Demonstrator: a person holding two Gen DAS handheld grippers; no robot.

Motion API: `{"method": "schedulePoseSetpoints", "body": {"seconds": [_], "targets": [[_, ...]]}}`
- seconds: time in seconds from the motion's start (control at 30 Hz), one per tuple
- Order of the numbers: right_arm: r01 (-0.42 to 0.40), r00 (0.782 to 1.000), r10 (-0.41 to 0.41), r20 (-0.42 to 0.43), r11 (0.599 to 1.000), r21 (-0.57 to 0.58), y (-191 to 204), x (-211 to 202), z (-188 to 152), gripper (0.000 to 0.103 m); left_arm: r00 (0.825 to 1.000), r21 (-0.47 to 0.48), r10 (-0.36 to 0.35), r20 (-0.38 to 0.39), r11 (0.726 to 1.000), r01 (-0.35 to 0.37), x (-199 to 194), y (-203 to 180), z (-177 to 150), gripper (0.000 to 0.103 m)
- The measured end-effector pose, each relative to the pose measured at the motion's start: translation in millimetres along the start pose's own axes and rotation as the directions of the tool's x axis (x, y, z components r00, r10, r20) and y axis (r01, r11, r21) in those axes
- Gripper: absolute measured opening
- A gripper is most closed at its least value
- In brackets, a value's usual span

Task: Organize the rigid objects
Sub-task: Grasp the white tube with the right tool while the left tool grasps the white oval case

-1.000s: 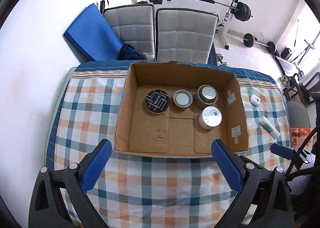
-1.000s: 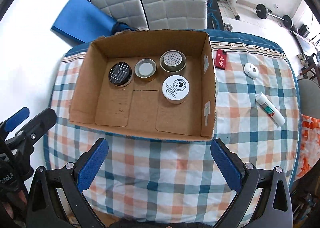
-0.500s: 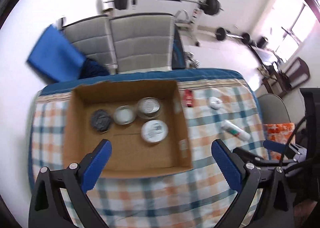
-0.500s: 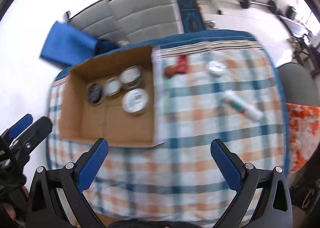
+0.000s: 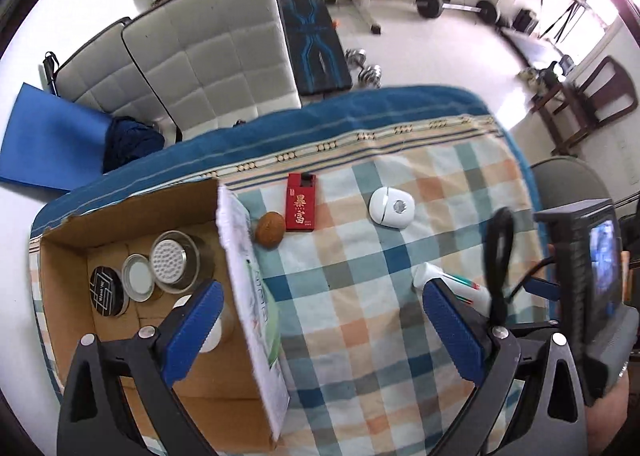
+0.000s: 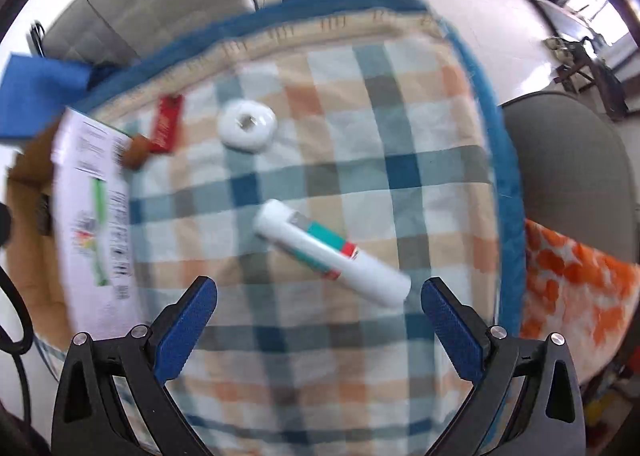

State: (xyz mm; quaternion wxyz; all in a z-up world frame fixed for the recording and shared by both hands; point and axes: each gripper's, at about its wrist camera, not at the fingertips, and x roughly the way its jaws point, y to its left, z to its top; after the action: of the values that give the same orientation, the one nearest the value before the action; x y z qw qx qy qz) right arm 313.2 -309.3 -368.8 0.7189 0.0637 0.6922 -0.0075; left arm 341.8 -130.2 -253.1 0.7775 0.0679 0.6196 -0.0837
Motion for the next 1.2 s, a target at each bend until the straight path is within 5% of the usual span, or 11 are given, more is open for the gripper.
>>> {"method": "schedulePoseSetpoints", "body": {"seconds": [0.2, 0.3, 0.5, 0.77, 0.87, 0.93, 1.2], "targets": [[-0.004, 0.987, 0.004, -0.162, 1.0, 0.0, -20, 78, 19, 0.073, 0.997, -0.024, 0.026, -0.069, 0.999, -0.028, 38, -6, 4, 0.102], [0.004, 0.989, -0.001, -0.148, 1.0, 0.024, -29, 84, 21, 0.06, 0.996, -0.043, 0.016, -0.086, 0.999, -0.019, 49, -8, 7, 0.102], [0.008, 0.997, 0.015, -0.082, 0.963, 0.27, -84, 69, 27, 0.04, 0.993, -0.064, -0.044, -0.107, 0.997, 0.038, 85, -22, 31, 0.102], [-0.072, 0.991, 0.109, -0.08, 0.926, 0.371, -128, 72, 42, 0.04, 0.981, 0.08, -0.036, -0.191, 0.995, 0.052, 147, -66, 62, 0.102], [-0.088, 0.988, 0.132, -0.084, 0.914, 0.396, -137, 75, 52, 0.04, 0.978, 0.112, -0.03, -0.206, 0.992, 0.054, 163, -77, 66, 0.085], [-0.089, 0.987, 0.135, -0.09, 0.914, 0.396, -140, 76, 57, 0.04, 0.975, 0.123, -0.029, -0.22, 0.991, 0.058, 172, -82, 66, 0.055], [-0.081, 0.979, 0.139, -0.15, 0.938, 0.337, -139, 88, 73, 0.037, 0.977, 0.098, -0.06, -0.206, 0.992, 0.082, 156, -78, 30, 0.054]]}}
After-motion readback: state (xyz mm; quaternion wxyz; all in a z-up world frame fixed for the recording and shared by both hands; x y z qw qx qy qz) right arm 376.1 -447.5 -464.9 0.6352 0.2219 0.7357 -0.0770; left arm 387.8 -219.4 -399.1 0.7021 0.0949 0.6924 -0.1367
